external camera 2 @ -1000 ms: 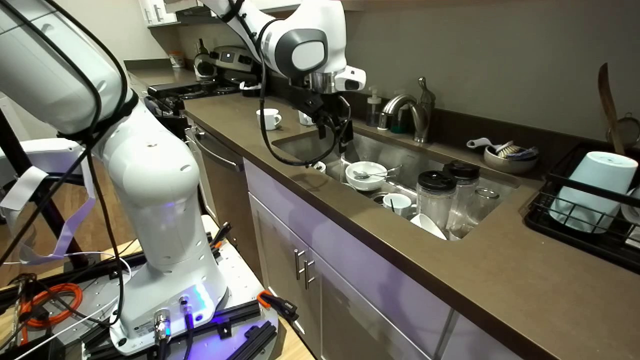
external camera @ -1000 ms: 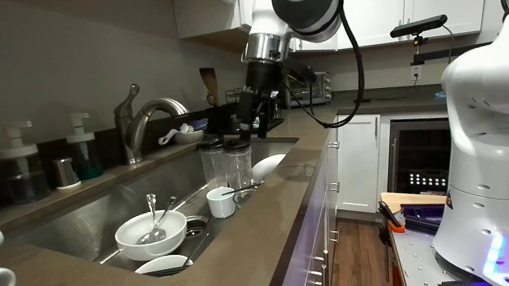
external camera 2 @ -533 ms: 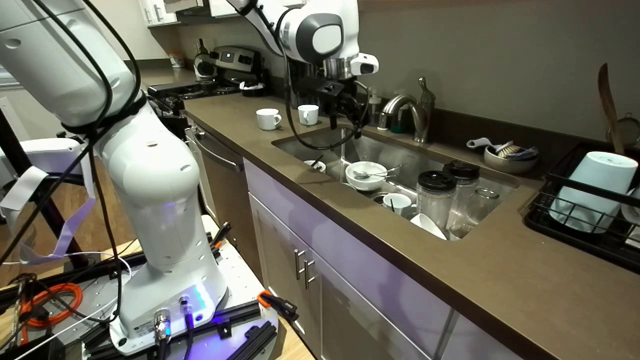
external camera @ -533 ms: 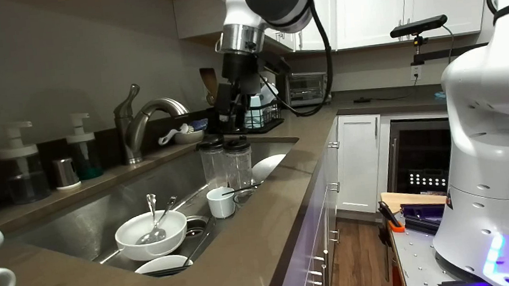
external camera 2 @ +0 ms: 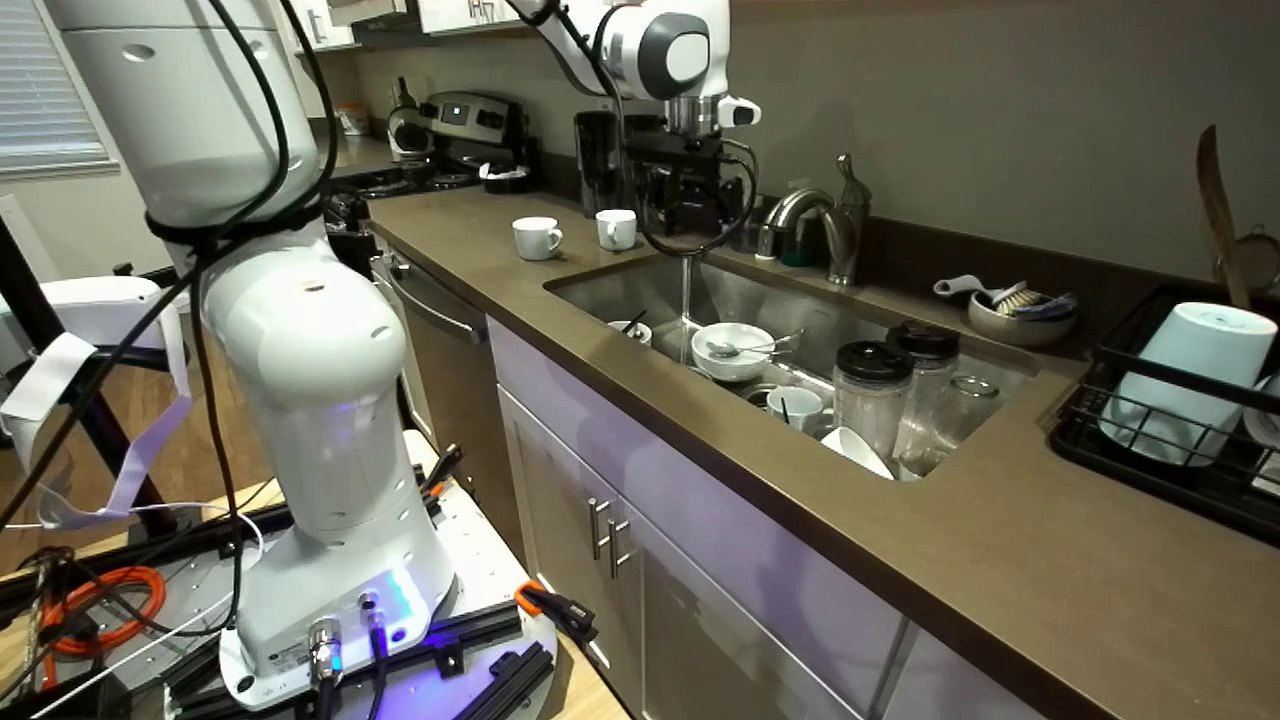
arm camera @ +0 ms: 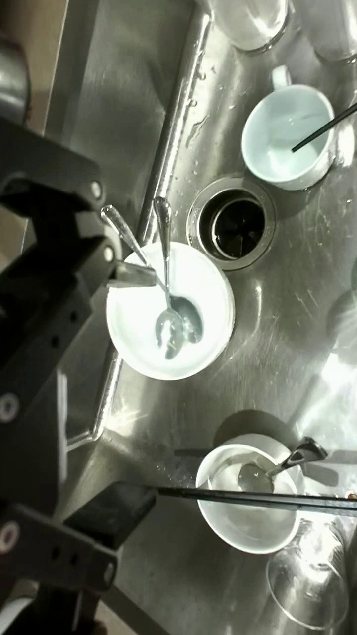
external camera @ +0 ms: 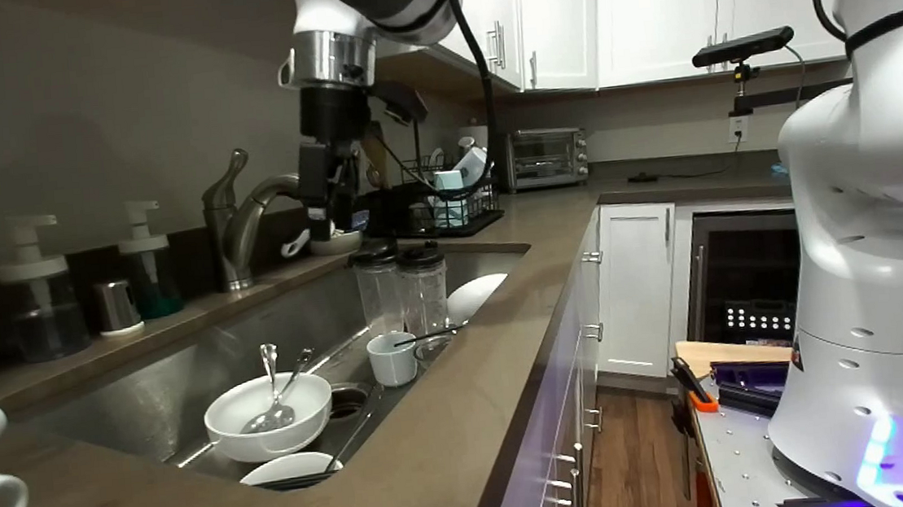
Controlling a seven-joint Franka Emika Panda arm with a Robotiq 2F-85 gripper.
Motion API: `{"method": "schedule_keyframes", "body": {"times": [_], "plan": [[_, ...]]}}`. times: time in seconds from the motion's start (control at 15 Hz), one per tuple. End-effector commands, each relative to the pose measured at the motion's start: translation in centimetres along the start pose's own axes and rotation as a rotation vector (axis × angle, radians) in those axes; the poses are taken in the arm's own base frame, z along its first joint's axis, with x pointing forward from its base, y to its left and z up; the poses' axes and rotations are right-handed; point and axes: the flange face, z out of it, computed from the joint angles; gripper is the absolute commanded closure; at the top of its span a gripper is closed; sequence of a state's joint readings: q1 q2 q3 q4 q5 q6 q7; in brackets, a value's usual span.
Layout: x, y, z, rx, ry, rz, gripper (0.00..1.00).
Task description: Pour the water from the cup beside the sink into the sink
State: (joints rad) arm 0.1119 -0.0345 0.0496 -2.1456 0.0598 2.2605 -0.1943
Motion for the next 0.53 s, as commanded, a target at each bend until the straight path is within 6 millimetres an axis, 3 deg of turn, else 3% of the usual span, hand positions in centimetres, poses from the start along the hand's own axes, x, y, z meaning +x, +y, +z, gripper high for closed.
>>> {"method": "schedule_keyframes", "body": {"times": [0.0,0.47], "plan": [[3.4,-2.2,0.8,-0.002,-0.040,-0.091,0.00],[8.4,-7.8,4.0,-0.031,-0.092,-0.278,0.00]]}}
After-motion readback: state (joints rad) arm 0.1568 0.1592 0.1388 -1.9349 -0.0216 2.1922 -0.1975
